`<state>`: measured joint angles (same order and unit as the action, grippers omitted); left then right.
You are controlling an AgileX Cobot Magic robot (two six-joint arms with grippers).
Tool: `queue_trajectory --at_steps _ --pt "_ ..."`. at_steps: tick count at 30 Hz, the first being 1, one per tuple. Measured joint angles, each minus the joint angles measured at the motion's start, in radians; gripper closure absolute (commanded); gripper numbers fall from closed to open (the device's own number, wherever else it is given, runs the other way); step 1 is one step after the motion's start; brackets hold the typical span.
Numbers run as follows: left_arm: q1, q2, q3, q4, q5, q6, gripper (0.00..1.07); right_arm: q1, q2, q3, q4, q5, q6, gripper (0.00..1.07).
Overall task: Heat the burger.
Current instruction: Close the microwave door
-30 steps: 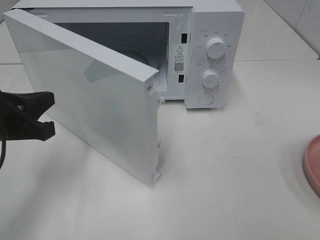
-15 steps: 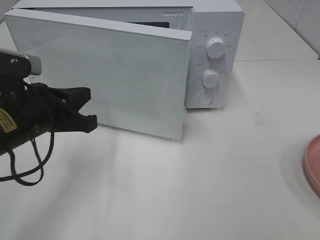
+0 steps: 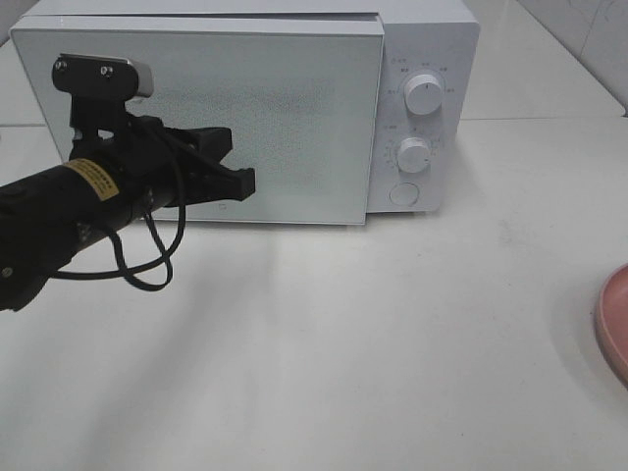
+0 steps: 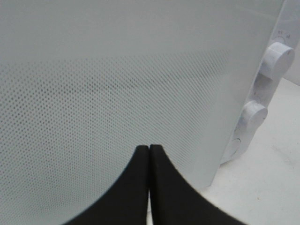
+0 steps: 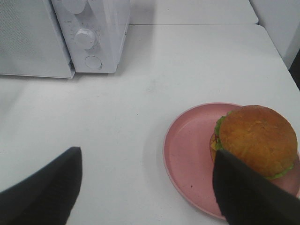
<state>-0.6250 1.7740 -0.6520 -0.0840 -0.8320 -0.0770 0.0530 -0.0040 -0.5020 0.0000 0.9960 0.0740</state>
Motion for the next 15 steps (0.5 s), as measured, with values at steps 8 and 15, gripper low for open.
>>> queue_trajectory --at_steps 8,15 --pt "-0.003 0.056 -0.115 -0.009 0.033 -0.003 1.07 0.000 0.000 0.000 0.000 0.000 0.000 0.31" --pt "-0.003 0.106 -0.219 -0.013 0.072 -0.004 1.07 0.000 0.000 0.000 0.000 0.000 0.000 0.31"
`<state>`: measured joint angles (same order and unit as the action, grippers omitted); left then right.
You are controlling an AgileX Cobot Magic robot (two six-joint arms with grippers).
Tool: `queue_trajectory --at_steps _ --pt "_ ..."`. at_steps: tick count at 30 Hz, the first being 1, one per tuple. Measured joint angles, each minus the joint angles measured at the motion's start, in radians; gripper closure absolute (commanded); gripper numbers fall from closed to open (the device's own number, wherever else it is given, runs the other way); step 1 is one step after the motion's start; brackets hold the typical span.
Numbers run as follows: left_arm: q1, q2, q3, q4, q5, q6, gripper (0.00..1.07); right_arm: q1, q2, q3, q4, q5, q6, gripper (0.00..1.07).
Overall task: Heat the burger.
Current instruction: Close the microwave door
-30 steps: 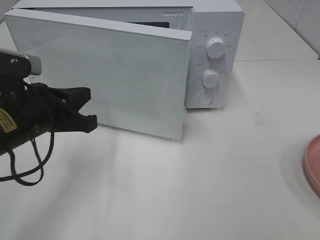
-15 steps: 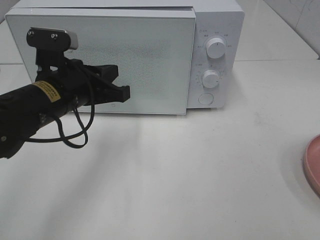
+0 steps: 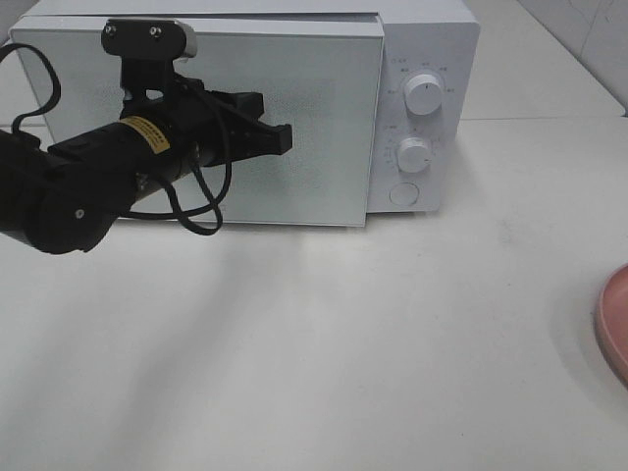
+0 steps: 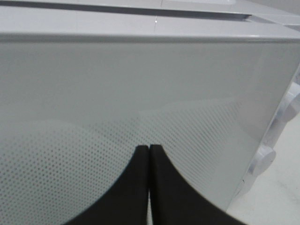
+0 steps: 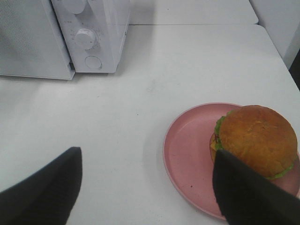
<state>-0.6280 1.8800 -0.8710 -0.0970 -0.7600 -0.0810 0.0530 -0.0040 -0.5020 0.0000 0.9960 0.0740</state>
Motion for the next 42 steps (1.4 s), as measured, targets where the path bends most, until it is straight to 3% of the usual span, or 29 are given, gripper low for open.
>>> queue_trajectory --at_steps 15,24,42 --pt "-0.020 0.093 -0.153 0.010 0.079 0.004 1.07 0.000 0.000 0.000 0.000 0.000 0.000 0.31" --pt "-0.036 0.154 -0.247 -0.034 0.134 0.057 1.07 0.000 0.000 0.000 0.000 0.000 0.000 0.31" --pt "-0.077 0.081 -0.243 -0.028 0.237 0.058 1.07 0.000 0.000 0.000 0.000 0.000 0.000 0.31"
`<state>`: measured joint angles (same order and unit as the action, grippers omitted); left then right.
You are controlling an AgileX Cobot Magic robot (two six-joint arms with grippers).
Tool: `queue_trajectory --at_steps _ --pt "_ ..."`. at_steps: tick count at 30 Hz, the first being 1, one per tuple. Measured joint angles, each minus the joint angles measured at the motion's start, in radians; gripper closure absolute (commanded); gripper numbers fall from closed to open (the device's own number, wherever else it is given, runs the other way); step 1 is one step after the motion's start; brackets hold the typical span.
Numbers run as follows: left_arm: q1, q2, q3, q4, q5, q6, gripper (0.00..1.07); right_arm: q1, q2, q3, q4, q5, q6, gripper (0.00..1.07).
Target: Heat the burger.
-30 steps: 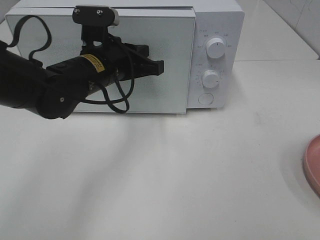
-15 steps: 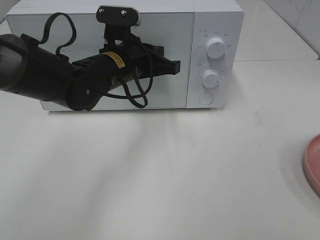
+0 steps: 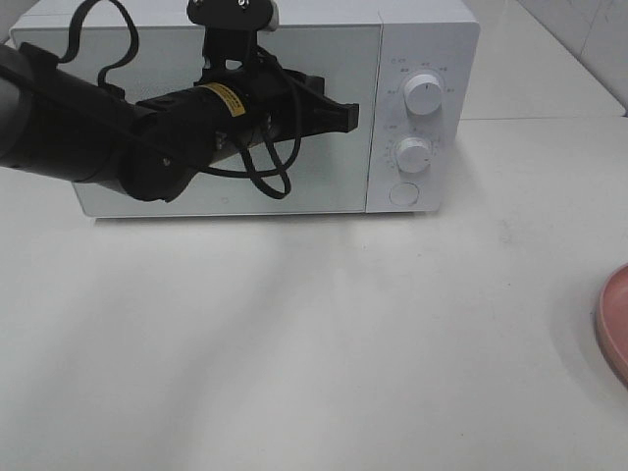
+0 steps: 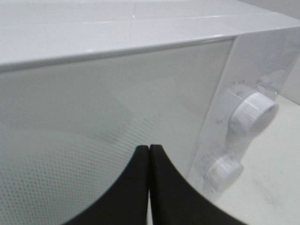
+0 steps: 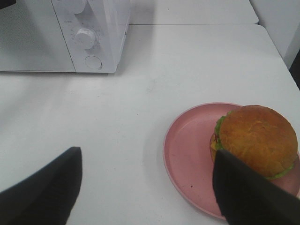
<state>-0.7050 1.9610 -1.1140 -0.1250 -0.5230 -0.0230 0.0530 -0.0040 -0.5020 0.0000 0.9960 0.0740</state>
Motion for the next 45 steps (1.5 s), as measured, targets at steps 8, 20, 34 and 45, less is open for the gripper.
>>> queue_trajectory --at_steps 8,20,34,45 --pt "-0.026 -0.086 0.012 0.000 0.264 0.000 0.98 0.000 0.000 0.000 0.000 0.000 0.000 0.31" --pt "-0.026 -0.208 0.012 0.000 0.660 0.000 0.06 0.000 0.000 0.000 0.000 0.000 0.000 0.31" --pt "-0.026 -0.382 0.012 0.000 1.298 -0.001 0.06 0.000 0.000 0.000 0.000 0.000 0.000 0.31" --pt "0.128 -0.502 0.012 0.037 1.515 -0.057 0.06 0.000 0.000 0.000 0.000 0.000 0.000 0.31"
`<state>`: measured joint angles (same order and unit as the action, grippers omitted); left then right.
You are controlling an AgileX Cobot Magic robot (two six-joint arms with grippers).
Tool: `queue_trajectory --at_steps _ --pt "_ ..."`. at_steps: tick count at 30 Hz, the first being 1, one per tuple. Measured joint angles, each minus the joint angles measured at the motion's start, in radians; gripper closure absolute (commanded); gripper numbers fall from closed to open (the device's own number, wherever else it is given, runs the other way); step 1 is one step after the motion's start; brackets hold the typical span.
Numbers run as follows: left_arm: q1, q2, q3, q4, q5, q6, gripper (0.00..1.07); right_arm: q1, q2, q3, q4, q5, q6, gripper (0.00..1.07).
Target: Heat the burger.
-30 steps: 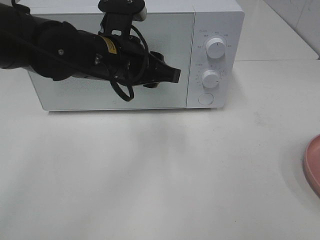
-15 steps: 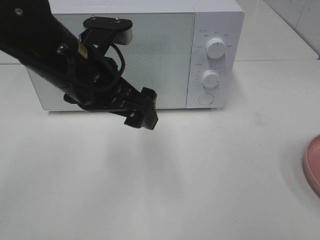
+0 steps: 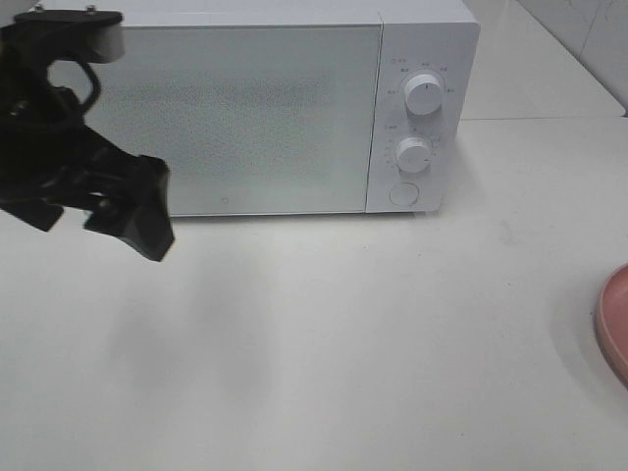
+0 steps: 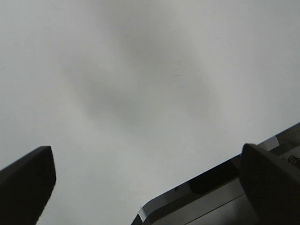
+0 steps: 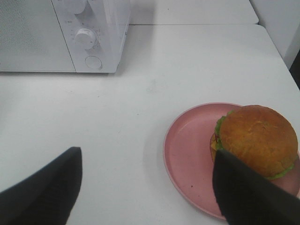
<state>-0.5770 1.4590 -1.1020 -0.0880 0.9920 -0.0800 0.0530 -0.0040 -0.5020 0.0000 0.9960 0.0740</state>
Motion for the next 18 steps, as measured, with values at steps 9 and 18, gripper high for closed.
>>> queue_trajectory --at_steps 9,18 --pt "0.300 -0.060 0.009 0.012 0.157 0.034 0.06 0.000 0.000 0.000 0.000 0.000 0.000 0.31" --pt "0.465 -0.191 0.171 0.024 0.130 0.040 0.06 0.000 0.000 0.000 0.000 0.000 0.000 0.31"
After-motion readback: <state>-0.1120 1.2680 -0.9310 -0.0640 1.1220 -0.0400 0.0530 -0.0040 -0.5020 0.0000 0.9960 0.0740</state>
